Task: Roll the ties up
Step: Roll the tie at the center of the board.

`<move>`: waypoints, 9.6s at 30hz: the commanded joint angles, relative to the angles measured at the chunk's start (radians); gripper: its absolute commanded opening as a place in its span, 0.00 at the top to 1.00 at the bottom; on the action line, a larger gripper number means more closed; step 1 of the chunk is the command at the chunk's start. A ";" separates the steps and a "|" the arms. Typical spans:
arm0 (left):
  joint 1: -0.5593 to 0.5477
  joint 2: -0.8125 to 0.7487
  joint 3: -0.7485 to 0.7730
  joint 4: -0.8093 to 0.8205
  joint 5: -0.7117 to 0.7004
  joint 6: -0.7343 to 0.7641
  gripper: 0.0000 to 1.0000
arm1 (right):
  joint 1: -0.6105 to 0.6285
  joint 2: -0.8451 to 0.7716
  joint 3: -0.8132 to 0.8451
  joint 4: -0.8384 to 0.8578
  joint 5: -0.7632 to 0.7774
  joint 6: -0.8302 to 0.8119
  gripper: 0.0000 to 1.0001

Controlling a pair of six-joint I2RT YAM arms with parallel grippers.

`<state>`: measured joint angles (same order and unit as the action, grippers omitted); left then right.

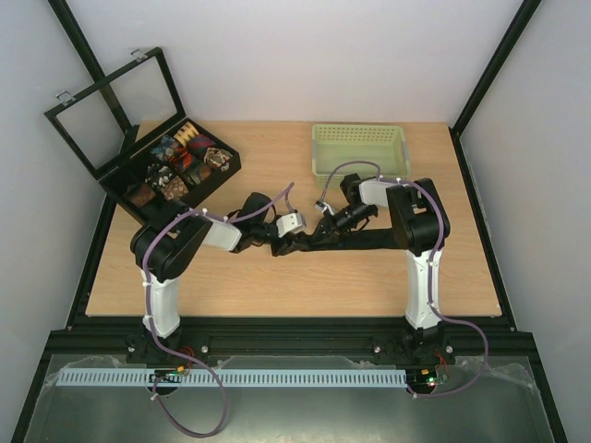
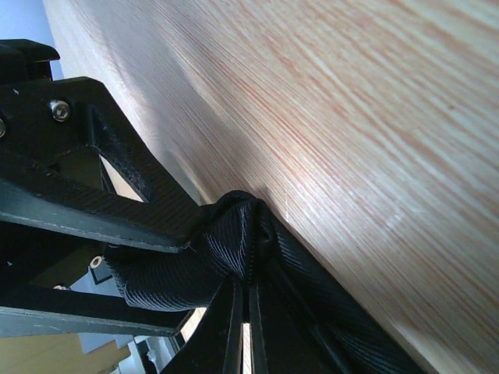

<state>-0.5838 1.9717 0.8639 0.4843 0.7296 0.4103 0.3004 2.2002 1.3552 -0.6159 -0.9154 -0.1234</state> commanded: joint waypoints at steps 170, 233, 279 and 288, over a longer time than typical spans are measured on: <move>-0.125 0.113 0.321 -0.714 -0.329 0.211 0.73 | 0.002 0.001 0.039 -0.137 0.288 -0.027 0.75; -0.024 0.097 -0.056 0.458 0.013 -0.281 0.08 | -0.083 0.113 -0.015 -0.108 0.287 -0.048 0.99; -0.085 0.110 -0.068 0.300 -0.130 -0.143 0.65 | -0.063 0.089 -0.048 -0.038 0.186 0.015 0.92; -0.090 0.029 0.123 -0.405 -0.306 0.168 0.75 | -0.123 0.029 0.047 -0.200 0.150 -0.082 0.69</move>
<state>-0.6685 2.0117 0.9138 0.4915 0.5568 0.4088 0.2043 2.2173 1.3842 -0.7380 -0.9642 -0.1429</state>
